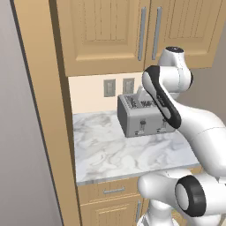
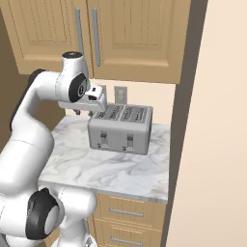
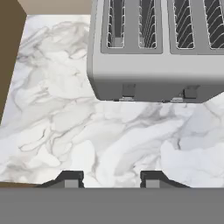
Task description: Open the cabinet directly in front. Then move the liquor and the cup to the dining counter with the candle on it.
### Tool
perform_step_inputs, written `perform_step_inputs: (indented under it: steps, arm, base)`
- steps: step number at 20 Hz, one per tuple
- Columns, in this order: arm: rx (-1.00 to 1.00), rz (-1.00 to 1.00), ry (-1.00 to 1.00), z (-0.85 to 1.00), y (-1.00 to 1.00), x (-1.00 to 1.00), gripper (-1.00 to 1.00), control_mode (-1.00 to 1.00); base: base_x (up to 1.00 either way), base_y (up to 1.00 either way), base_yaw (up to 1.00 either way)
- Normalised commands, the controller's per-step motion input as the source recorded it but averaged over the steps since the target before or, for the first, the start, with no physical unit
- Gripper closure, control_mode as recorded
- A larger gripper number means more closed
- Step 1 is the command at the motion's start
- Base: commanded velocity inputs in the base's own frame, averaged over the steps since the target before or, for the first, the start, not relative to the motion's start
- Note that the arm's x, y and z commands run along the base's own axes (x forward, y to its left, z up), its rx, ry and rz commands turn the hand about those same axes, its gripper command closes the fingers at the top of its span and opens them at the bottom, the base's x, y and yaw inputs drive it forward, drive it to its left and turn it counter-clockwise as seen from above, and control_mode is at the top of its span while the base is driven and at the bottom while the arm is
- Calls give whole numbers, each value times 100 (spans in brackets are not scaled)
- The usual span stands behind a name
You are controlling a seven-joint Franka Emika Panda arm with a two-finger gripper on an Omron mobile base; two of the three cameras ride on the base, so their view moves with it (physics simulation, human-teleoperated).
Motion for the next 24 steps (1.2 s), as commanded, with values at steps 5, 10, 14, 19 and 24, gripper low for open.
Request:
perform_step_inputs:
  steps: [5,10,14,19,24]
  arm:
    - [0,0,-15,14,0,-20,-100,-100]
    - [-1,0,-44,67,0,-17,-100,-100]
    - [-2,0,-44,68,0,-13,-100,-100]
    - [0,0,-44,65,0,-19,-100,-100]
    - [0,3,-47,37,-3,-38,-100,-100]
  base:
    - [0,0,0]
    - [0,0,0]
    - [0,0,0]
    - [0,0,0]
    - [0,0,0]
